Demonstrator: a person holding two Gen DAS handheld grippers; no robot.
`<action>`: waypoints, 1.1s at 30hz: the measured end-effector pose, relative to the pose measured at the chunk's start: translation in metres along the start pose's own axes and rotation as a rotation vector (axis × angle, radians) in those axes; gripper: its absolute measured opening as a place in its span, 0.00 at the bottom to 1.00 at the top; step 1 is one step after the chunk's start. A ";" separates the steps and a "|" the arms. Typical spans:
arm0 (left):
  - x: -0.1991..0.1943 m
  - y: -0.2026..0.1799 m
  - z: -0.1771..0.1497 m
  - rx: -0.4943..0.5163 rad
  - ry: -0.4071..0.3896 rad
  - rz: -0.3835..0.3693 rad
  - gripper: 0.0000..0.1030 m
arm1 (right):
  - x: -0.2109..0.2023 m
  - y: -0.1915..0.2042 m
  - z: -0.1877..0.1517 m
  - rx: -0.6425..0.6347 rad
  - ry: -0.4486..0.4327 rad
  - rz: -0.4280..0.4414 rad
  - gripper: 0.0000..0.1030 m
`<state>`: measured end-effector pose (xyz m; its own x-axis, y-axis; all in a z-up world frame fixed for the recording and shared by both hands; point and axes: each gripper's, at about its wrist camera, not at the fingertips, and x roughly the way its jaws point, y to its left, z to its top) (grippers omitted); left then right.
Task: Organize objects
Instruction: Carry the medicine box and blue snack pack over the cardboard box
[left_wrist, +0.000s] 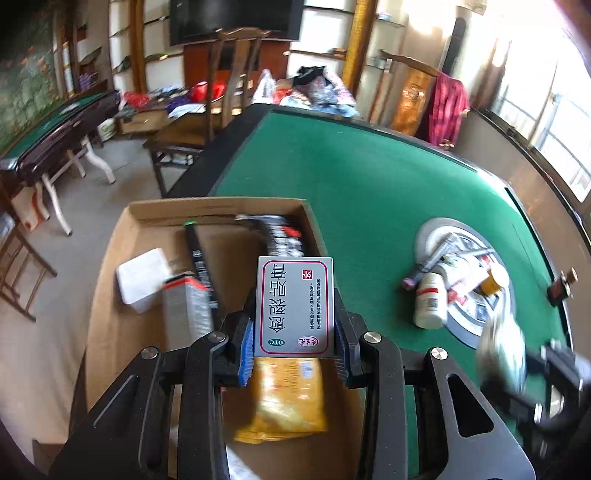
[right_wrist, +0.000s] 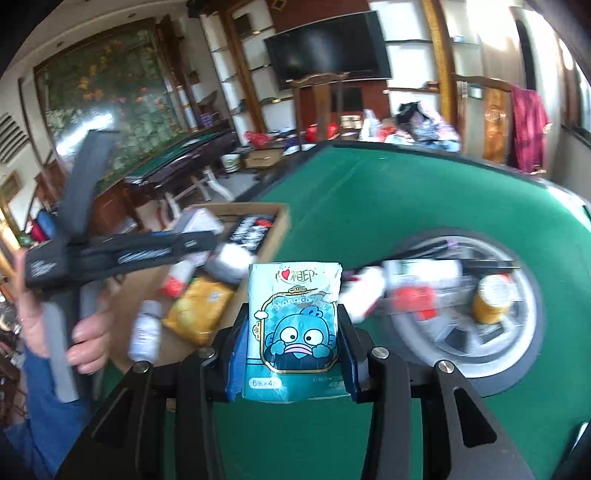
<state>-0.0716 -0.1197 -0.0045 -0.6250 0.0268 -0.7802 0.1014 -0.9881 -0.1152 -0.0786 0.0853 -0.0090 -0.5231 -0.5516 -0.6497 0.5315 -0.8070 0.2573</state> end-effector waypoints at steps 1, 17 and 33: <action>0.002 0.006 0.001 -0.010 0.004 0.008 0.33 | 0.005 0.013 -0.002 -0.003 0.011 0.028 0.40; 0.028 0.081 -0.001 -0.116 0.101 0.095 0.33 | 0.070 0.095 -0.022 -0.056 0.137 0.096 0.40; 0.030 0.084 -0.001 -0.113 0.110 0.099 0.33 | 0.095 0.102 -0.037 -0.105 0.192 0.048 0.44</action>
<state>-0.0811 -0.2020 -0.0382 -0.5196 -0.0468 -0.8531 0.2481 -0.9638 -0.0982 -0.0498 -0.0419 -0.0711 -0.3641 -0.5307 -0.7654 0.6248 -0.7486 0.2218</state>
